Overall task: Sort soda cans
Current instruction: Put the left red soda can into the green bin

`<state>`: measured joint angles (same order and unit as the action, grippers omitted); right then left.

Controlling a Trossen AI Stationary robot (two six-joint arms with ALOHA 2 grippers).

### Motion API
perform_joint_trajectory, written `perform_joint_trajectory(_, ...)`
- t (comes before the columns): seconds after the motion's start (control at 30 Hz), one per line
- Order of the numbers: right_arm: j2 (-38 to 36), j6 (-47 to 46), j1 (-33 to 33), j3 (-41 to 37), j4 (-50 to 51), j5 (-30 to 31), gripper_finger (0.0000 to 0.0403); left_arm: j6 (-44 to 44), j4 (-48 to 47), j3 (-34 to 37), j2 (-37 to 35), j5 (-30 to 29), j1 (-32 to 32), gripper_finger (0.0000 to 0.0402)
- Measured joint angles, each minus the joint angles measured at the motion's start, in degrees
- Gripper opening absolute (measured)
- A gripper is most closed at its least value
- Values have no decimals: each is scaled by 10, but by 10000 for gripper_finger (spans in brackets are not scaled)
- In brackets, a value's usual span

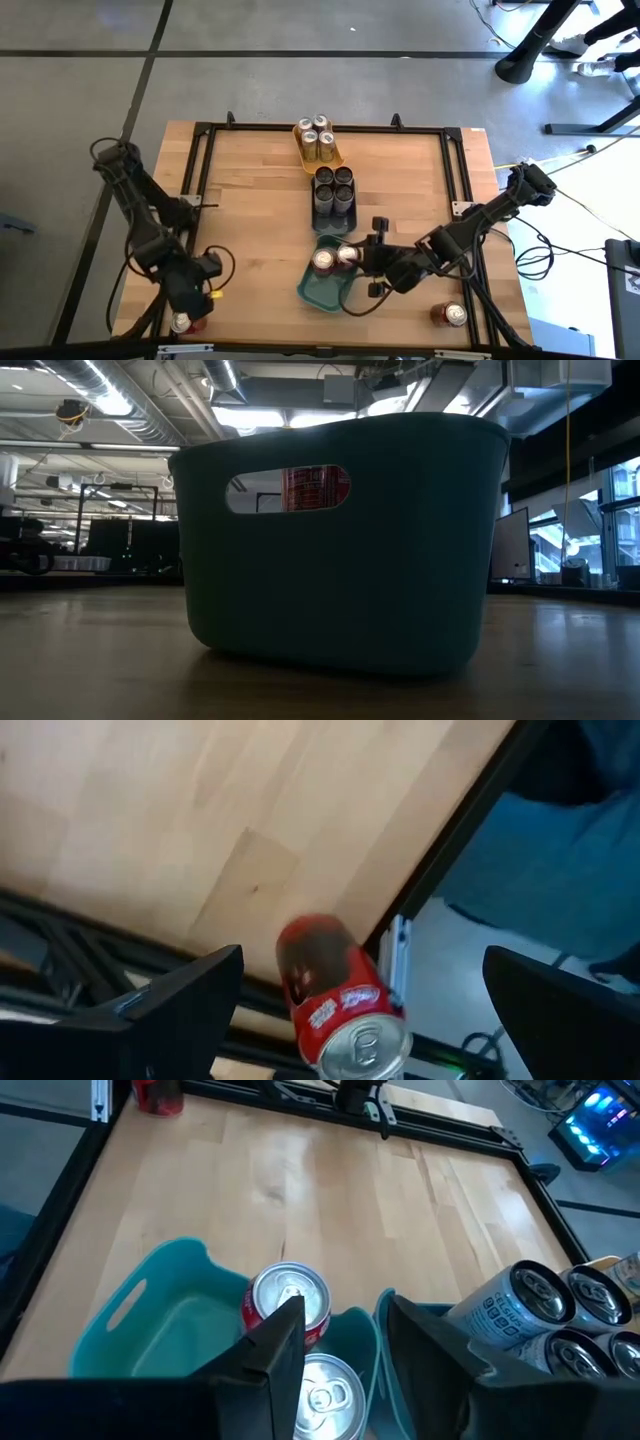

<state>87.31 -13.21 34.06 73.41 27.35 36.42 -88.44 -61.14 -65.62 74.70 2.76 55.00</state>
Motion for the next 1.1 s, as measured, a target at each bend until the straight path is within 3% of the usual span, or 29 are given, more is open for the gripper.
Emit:
perform_joint_trajectory(0.3,0,2,-8,0,3,0,143,-102,-3,0,38,46,72,398)
perform_joint_trajectory(0.57,0,2,-8,0,7,0,143,-176,11,0,41,47,110,398)
perform_joint_trajectory(0.93,0,-3,-8,0,16,0,143,-142,49,1,78,48,114,398)
perform_joint_trajectory(1.1,0,-4,-8,0,18,0,143,-129,48,1,98,87,115,398)
